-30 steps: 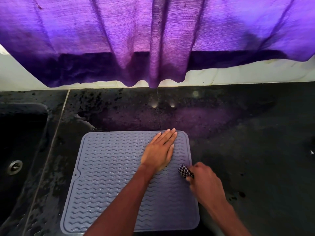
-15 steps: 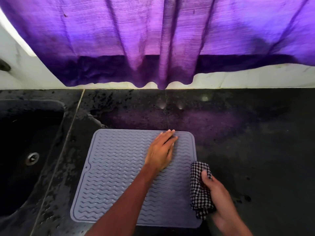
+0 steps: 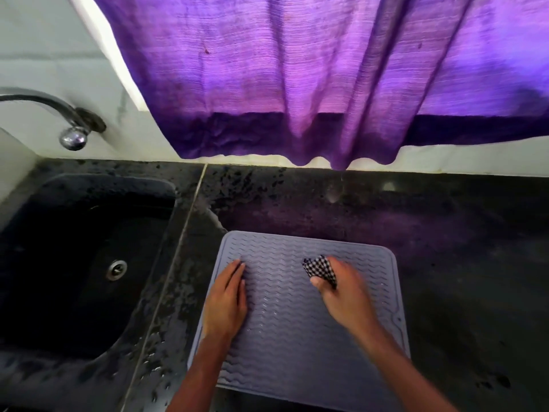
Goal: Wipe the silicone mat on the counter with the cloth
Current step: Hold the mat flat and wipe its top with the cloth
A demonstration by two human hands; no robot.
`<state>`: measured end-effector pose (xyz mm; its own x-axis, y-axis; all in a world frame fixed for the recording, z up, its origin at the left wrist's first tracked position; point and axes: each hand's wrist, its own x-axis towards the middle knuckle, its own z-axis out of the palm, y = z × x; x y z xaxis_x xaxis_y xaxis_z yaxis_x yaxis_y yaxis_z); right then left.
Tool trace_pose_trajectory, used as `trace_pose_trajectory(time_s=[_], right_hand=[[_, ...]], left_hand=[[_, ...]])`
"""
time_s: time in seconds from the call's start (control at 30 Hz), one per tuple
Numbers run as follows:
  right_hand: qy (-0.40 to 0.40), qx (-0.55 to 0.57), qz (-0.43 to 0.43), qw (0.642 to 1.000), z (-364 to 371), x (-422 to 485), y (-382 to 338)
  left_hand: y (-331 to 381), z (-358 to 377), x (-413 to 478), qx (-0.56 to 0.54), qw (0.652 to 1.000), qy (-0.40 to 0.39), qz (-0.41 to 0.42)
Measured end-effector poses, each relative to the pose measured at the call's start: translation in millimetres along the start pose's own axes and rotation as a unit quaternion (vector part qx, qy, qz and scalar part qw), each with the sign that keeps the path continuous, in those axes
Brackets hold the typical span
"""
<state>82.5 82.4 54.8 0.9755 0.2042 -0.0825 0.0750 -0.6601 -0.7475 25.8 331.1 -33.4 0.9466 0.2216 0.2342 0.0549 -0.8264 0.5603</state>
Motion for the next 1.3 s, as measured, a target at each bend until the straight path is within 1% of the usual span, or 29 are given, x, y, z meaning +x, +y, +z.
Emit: trace_pose_trajectory(time_s=[0.1, 0.2, 0.27, 0.37, 0.47, 0.5, 0.6, 0.73, 0.83, 1.0, 1.07, 1.17, 1.3], right_hand=[[0.006, -0.148, -0.070, 0.986, 33, 39, -28], [-0.010, -0.232, -0.112, 0.966, 65, 69, -63], [-0.020, -0.255, -0.127, 0.958, 87, 83, -82], [-0.056, -0.300, -0.118, 0.945, 118, 88, -93], [-0.008, -0.296, -0.124, 0.947, 134, 80, -82], [0.005, -0.288, -0.133, 0.948, 135, 77, -78], [0.010, -0.266, -0.134, 0.955, 135, 78, -72], [0.007, -0.269, -0.132, 0.954, 129, 80, -67], [0.002, -0.281, -0.130, 0.951, 111, 76, -49], [0.034, -0.352, -0.106, 0.929, 65, 62, -1], [0.050, -0.374, -0.086, 0.922, 42, 55, 22], [0.079, -0.378, -0.050, 0.921, 10, 43, 47], [0.084, -0.373, 0.010, 0.924, -18, 29, 62]], left_hand=[[-3, -2, -2, 0.002, 1.000, 0.000, 0.015], [1, -2, -1, -0.020, 0.999, 0.014, -0.030], [1, -2, -1, -0.031, 0.998, 0.003, -0.053], [-2, 1, 0, 0.007, 0.999, -0.019, -0.029], [-5, 5, 0, 0.069, 0.996, -0.053, 0.031], [-6, 6, 1, 0.080, 0.995, -0.058, 0.034], [-4, 6, 3, 0.088, 0.994, -0.058, 0.000], [-1, 5, 4, 0.077, 0.996, -0.045, -0.010], [1, 3, 5, 0.100, 0.993, -0.056, -0.015], [3, 3, 5, 0.118, 0.991, -0.063, -0.023], [1, 3, 5, 0.118, 0.991, -0.064, -0.027], [2, 5, 5, 0.119, 0.990, -0.065, -0.029], [2, 4, 3, 0.118, 0.990, -0.067, -0.032]])
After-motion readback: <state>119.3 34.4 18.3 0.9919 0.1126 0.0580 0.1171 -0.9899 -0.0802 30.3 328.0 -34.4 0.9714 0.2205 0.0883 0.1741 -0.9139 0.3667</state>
